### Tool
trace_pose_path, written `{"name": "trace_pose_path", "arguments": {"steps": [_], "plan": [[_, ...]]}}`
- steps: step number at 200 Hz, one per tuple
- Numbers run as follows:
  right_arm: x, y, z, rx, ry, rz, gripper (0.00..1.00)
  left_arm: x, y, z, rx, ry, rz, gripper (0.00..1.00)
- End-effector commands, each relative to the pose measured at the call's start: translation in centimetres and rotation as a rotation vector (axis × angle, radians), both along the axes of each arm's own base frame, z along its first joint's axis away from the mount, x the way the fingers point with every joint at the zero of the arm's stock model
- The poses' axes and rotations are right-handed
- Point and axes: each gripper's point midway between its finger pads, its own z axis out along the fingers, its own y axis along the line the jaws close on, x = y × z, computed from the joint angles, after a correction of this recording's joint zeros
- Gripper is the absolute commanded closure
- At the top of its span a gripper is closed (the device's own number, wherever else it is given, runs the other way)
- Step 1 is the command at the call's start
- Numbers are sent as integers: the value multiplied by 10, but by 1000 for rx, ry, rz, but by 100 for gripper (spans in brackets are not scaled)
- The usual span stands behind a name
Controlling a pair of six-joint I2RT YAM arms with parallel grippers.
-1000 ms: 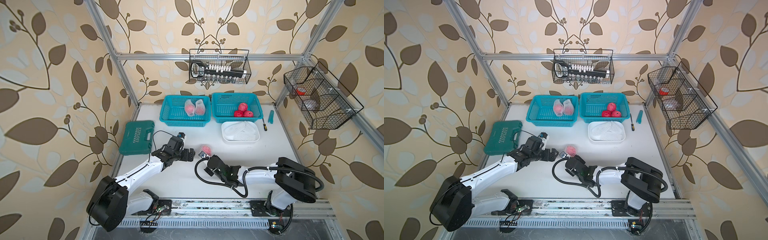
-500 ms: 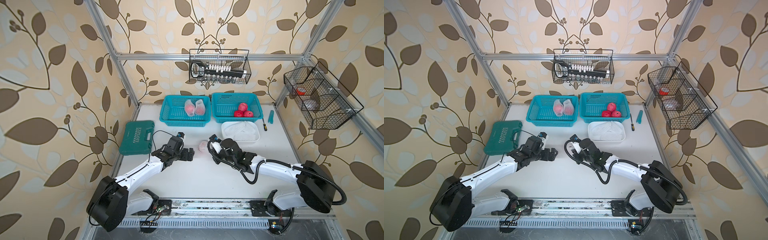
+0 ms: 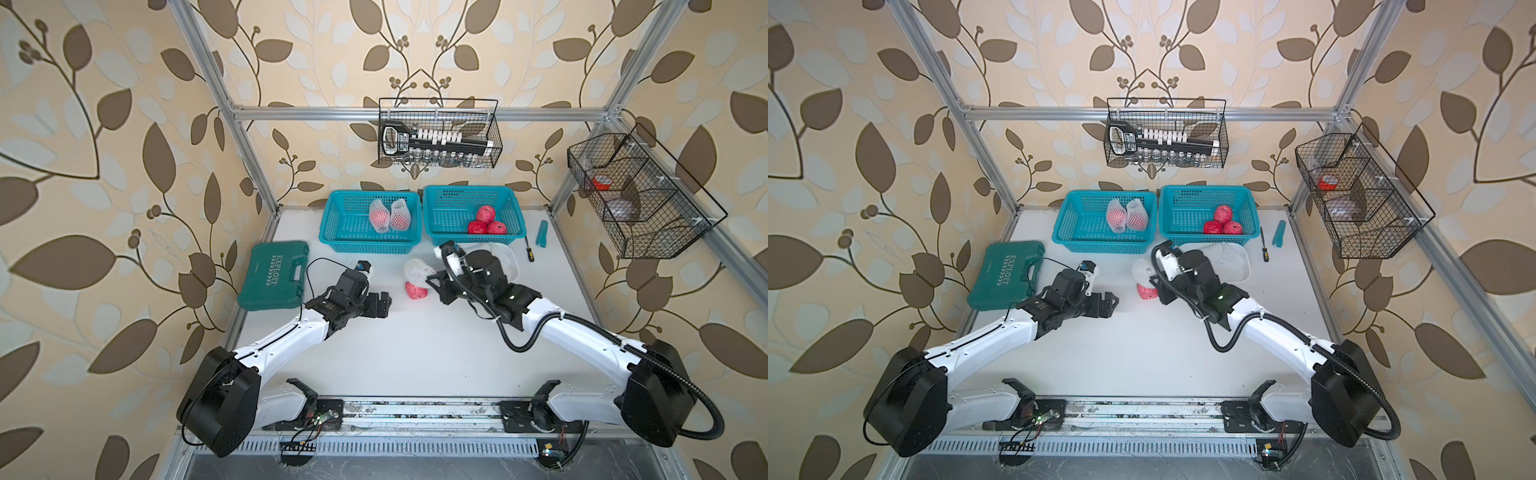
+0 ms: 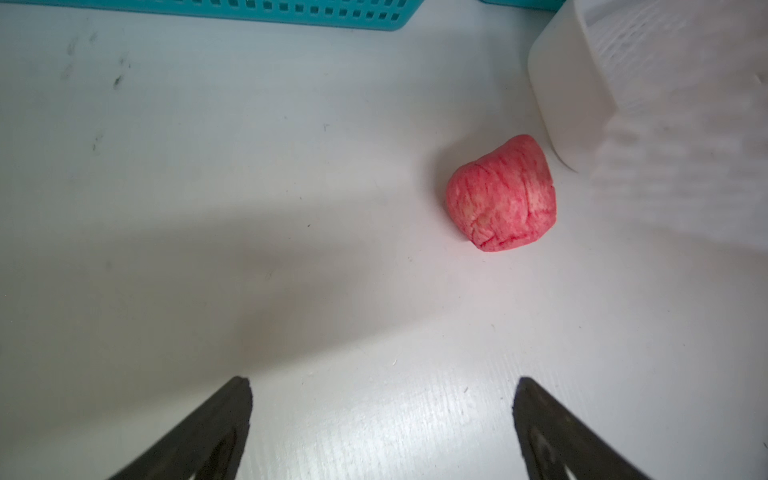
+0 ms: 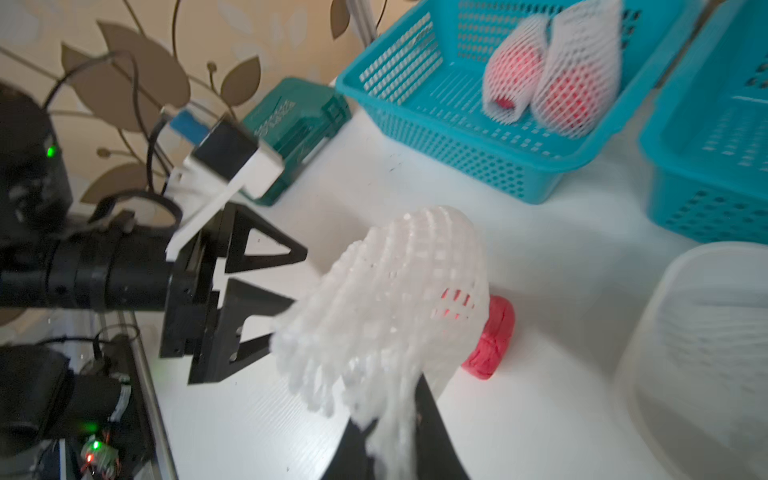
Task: Remove foam nets from apples
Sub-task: Place the foam net into the storage box.
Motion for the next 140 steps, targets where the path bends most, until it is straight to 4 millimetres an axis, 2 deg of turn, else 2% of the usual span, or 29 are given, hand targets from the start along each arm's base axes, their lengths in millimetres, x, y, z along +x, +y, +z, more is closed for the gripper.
{"name": "trace_pose_path", "arguments": {"steps": [1,16,28,44,48,55,88,117,140], "plan": [[32,-30,40,176,-9,-122,86,18,-21,58,-135,-166,-59,1],[53,-59,47,241,-3,-197,86,19,-30,68,-161,-188,-93,1],[69,-82,45,273,33,-255,86,19,-36,70,-161,-178,-115,1],[85,-102,34,294,107,-287,87,20,-41,64,-149,-147,-125,1],[88,-106,29,291,128,-298,83,20,-42,63,-150,-140,-127,1],[94,-113,23,286,161,-316,83,20,-43,59,-152,-130,-130,1],[105,-127,0,310,246,-309,85,19,-43,43,-148,-93,-124,1],[104,-122,-28,370,350,-250,86,21,-48,38,-145,-69,-136,1],[101,-127,-55,388,420,-273,87,24,-51,36,-143,-59,-145,1]]}}
